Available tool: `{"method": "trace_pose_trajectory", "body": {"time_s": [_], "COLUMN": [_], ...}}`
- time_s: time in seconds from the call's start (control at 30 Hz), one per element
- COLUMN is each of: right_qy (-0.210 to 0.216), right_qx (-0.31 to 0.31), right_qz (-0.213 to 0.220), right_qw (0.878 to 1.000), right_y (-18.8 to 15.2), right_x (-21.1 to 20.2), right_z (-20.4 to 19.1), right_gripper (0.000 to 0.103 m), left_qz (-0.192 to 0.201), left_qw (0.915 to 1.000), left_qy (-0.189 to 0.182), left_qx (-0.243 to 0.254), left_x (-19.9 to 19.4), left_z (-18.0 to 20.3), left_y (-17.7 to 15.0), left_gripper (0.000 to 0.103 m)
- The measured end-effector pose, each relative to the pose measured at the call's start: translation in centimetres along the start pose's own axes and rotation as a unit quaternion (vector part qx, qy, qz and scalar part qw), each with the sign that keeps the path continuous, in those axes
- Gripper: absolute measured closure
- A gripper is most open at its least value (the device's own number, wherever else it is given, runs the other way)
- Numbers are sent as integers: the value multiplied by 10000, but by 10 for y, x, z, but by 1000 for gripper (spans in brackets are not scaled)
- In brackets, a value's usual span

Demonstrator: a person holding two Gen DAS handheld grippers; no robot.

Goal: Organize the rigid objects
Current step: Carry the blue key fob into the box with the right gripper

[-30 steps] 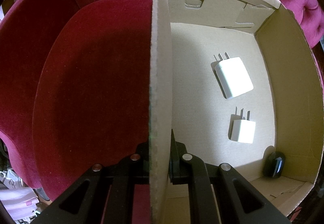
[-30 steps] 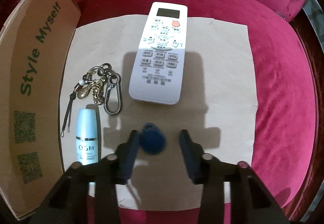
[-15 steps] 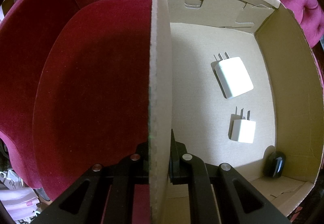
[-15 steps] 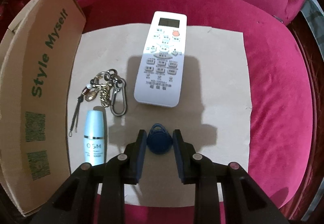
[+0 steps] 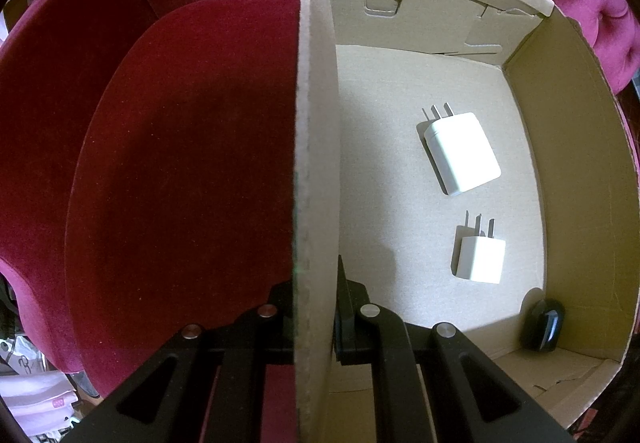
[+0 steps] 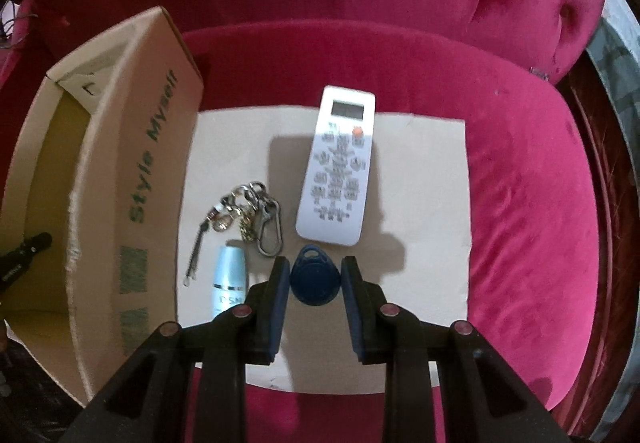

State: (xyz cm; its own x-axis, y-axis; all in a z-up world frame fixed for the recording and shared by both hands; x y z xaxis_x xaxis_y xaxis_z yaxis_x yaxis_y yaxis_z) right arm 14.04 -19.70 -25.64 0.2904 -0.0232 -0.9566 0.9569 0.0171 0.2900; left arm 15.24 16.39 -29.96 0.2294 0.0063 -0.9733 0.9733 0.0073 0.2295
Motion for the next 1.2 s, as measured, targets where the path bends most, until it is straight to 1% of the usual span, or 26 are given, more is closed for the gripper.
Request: {"method": "trace_pose_trajectory", "body": {"time_s": [0.1,0.27,0.67,0.87,1.2], "right_qy": [-1,38,45,31,183], "right_qx": [-42,-77,-199,-287,-572], "right_qz": [103,197,241,235,249], "right_qw": [9999,9998,9995,9993,9979], "right_y": [7,9,20,30,41], "right_x": [-13,-26,-53,-66,-83], "right_z": [-4,-12,-34,-50,-86], "right_gripper": [76,76,76,76,76], "left_qz": [0,-1,-4,-3,1], "left_qw": [10000,10000,10000,10000,10000], "left_qy": [0,-3,-4,-6,-4], "left_qx": [-1,-3,-10,-14,-17], "left_x": [0,0,1,0,-1], "left_z": [0,0,0,0,-2], "left_y": [0,0,1,1,1], "left_gripper": [93,93,93,93,93]}}
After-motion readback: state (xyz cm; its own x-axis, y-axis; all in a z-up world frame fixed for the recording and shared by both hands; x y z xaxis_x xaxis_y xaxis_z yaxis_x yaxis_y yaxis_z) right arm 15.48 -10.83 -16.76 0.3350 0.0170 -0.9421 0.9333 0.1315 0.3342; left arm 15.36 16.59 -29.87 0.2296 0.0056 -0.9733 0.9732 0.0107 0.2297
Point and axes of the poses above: each gripper's, at about its wrist camera, not at the fingertips, and x roughly the way its jaws point, z to its right, y to its top, the point moved 8 cm from there along x, roughly the way its jaws point, and after that the axes turned 4 degrees about -x, right-handed, at the moved point
